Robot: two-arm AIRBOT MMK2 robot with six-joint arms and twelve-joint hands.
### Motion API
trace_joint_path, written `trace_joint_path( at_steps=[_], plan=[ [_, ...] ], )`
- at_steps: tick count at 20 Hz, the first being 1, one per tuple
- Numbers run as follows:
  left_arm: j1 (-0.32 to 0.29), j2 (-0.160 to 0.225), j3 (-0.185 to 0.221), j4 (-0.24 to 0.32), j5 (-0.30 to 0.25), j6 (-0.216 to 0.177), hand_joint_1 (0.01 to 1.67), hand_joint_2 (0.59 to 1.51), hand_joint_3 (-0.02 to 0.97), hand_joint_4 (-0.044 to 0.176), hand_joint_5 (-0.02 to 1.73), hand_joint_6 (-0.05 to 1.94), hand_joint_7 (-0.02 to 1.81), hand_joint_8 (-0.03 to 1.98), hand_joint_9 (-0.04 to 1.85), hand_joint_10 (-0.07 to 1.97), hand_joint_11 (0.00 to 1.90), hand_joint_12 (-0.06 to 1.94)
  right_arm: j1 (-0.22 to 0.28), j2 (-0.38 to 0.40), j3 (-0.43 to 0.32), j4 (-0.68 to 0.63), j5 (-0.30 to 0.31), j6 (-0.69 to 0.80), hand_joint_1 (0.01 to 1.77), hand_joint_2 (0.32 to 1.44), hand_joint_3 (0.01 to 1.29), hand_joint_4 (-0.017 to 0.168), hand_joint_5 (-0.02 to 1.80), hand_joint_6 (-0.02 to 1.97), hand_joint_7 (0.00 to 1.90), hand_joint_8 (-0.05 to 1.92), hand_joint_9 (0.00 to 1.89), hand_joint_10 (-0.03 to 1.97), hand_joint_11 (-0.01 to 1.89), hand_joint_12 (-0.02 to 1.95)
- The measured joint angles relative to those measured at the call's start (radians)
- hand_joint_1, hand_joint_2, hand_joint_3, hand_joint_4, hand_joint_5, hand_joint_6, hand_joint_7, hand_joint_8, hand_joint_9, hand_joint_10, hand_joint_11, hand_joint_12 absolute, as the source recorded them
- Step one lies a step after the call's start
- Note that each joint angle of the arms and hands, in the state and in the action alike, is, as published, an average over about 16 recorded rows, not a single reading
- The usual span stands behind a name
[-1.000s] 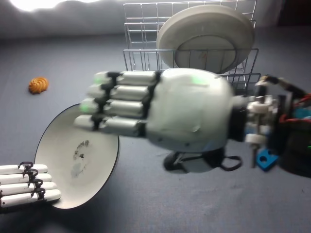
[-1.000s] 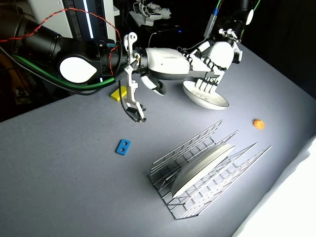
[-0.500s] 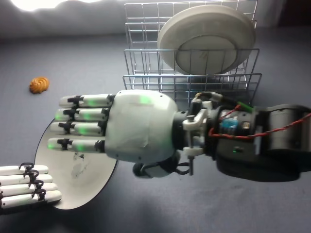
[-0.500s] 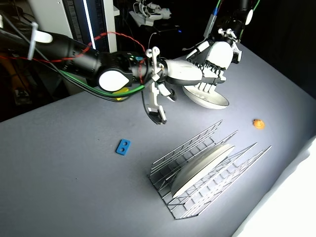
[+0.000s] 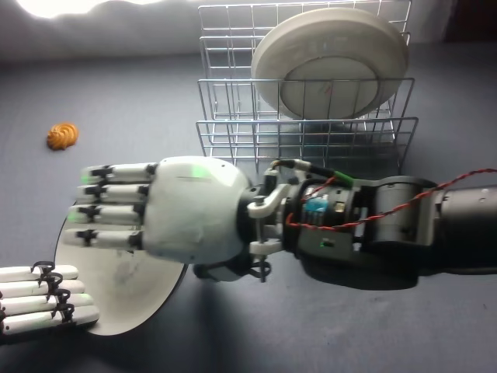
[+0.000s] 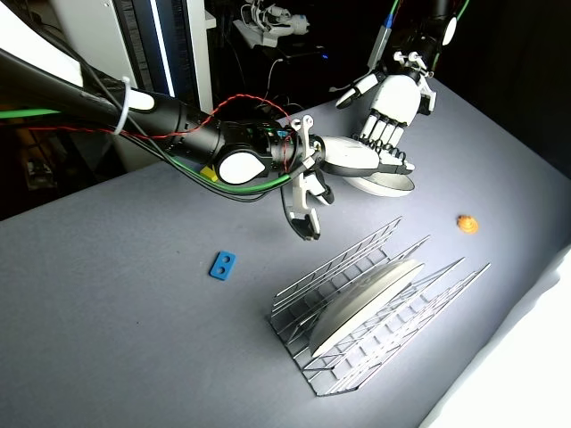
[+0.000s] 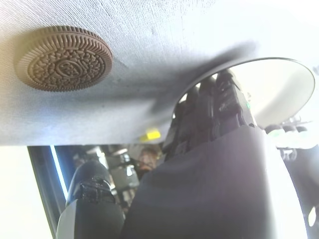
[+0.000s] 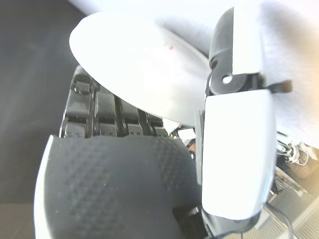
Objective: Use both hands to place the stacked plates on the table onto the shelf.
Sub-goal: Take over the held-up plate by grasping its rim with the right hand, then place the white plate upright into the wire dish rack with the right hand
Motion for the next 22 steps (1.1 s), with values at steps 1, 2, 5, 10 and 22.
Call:
trace_joint_path(
  at_steps=[1,2,5,10,22],
  plan=[
    [0.0,0.0,0.0,0.0,0.0,0.0,0.01,1.093,0.01,-0.007,-0.01,-0.02,0.01,0.0,0.02,0.0,0.01,-0.02,0.002,-0.011,0.011,0.001,-0.002,-0.001,1.13,0.91,0.02,0.004,0.09,0.03,0.08,0.02,0.09,0.02,0.02,0.29],
    [0.0,0.0,0.0,0.0,0.0,-0.001,0.01,1.092,0.01,-0.007,-0.01,-0.02,0.01,0.0,0.02,0.0,0.01,-0.02,0.004,-0.021,0.021,0.001,-0.003,-0.002,1.13,0.92,0.02,0.004,0.11,0.03,0.12,0.02,0.12,0.03,0.03,0.37],
    [0.0,0.0,-0.001,0.001,0.0,-0.001,0.01,1.09,0.01,-0.007,-0.01,-0.02,0.01,0.0,0.02,0.0,0.01,-0.01,0.011,-0.046,0.045,0.002,-0.006,-0.004,1.14,0.94,0.02,0.004,0.23,0.03,0.24,0.02,0.24,0.05,0.07,0.61],
    [0.002,-0.001,-0.001,-0.005,-0.001,-0.003,0.01,1.088,0.01,-0.007,-0.01,-0.02,0.01,0.0,0.02,0.0,0.01,0.0,0.019,-0.073,0.074,-0.003,-0.005,-0.008,1.15,0.98,0.02,0.002,0.46,0.09,0.51,0.06,0.52,0.08,0.26,0.94],
    [-0.041,0.005,0.003,-0.123,0.005,-0.005,0.01,1.096,0.01,-0.002,0.01,-0.01,0.02,0.0,0.02,0.01,0.02,0.01,0.017,-0.086,0.095,-0.005,0.023,-0.01,1.15,0.94,0.01,-0.005,0.84,0.46,1.03,0.47,1.2,0.19,0.91,0.99]
  ],
)
